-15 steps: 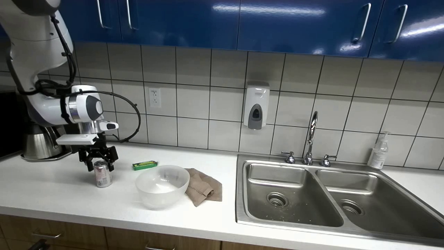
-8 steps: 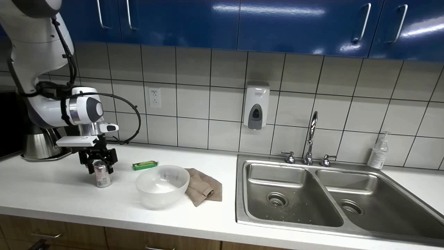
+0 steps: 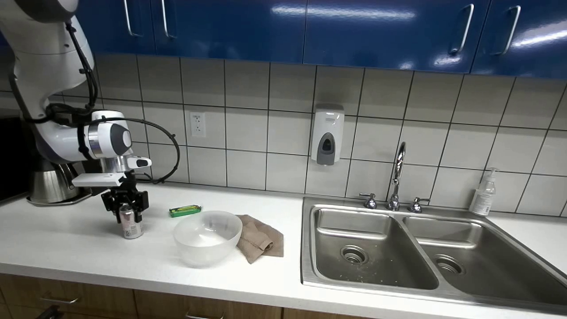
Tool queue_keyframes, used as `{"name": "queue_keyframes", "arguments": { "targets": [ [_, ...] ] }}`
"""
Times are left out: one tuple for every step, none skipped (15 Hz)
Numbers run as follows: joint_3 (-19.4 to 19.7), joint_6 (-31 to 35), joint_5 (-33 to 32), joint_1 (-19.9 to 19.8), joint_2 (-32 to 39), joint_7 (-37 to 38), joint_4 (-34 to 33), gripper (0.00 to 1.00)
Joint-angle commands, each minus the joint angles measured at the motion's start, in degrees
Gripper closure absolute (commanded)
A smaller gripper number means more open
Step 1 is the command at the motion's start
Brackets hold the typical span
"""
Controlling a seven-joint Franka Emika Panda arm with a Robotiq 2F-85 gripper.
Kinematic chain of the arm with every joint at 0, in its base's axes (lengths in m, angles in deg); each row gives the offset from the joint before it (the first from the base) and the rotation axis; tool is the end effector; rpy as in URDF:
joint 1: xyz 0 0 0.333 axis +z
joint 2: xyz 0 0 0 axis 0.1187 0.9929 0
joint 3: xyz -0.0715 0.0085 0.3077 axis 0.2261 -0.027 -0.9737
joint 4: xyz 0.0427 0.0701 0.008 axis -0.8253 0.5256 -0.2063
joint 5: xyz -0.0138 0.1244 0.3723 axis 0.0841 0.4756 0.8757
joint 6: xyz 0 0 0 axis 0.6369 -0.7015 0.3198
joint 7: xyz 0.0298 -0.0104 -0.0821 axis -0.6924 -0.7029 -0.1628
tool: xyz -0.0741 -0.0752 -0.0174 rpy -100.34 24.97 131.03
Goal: Put the can in the bowl
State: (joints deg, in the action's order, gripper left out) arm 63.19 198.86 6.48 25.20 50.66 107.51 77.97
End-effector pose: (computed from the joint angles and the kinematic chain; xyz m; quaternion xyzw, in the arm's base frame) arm 0.5715 0.2091 0.1373 0.9971 0.0330 -0.0363 0.0578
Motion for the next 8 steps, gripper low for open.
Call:
{"name": "queue_keyframes", "arguments": {
  "targets": [
    [0.49, -2.69, 1.04, 0.62, -6.17, 0.21, 3.55, 0.61],
    [0.64, -2.56, 0.76, 0.79, -7.61, 0.58, 4.58, 0.61],
    [0.36, -2.88, 0.97, 0.59, -9.46, 0.49, 5.92, 0.61],
    [0.11, -3.1, 1.16, 0.36, -11.52, 0.46, 7.47, 0.61],
    [0.11, -3.33, 1.05, 0.32, -13.69, 0.79, 9.18, 0.61],
    [-0.09, -3.9, 1.14, 0.02, -15.59, 0.64, 10.49, 0.61],
    [-0.07, -4.27, 0.94, -0.22, -17.58, 0.72, 12.02, 0.61],
    [-0.12, -4.73, 0.92, -0.59, -19.21, 0.69, 13.26, 0.61]
  ]
}}
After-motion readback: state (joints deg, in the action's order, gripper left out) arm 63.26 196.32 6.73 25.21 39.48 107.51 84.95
